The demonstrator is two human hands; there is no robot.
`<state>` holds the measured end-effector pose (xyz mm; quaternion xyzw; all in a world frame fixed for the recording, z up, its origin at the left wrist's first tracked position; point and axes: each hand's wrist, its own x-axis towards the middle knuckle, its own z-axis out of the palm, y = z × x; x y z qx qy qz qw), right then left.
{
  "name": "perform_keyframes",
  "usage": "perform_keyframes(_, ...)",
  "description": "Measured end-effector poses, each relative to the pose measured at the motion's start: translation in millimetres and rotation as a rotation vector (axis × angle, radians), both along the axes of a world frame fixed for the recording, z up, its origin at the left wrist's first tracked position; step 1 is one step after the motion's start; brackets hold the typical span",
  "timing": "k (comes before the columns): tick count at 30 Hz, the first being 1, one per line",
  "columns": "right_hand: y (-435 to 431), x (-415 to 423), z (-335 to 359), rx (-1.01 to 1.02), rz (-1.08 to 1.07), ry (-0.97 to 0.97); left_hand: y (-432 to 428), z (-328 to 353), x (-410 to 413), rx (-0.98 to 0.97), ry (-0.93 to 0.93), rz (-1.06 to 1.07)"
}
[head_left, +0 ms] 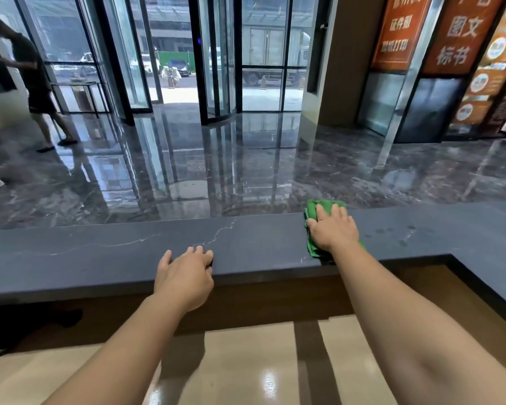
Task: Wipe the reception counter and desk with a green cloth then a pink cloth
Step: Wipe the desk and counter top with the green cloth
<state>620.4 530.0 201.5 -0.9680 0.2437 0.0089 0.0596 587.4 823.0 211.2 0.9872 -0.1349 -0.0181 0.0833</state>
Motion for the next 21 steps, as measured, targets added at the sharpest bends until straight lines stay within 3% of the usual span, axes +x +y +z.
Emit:
perform_keyframes(5, 45.5, -5.8, -3.1, 0.009, -0.058, -0.051, -2.4, 5.9, 0.3, 0.028, 0.031, -0.002)
perform_keyframes(14, 161.9, -10.1, 0.0, 0.055, 0.34, -0.025, -8.3, 14.4, 1.7, 0.082, 0.079, 0.001)
perform_keyframes(21, 131.7, -27.1, 2.6, 0.034, 0.444, -0.047, -7.2, 14.3, 5.0, 0.087, 0.1, 0.012)
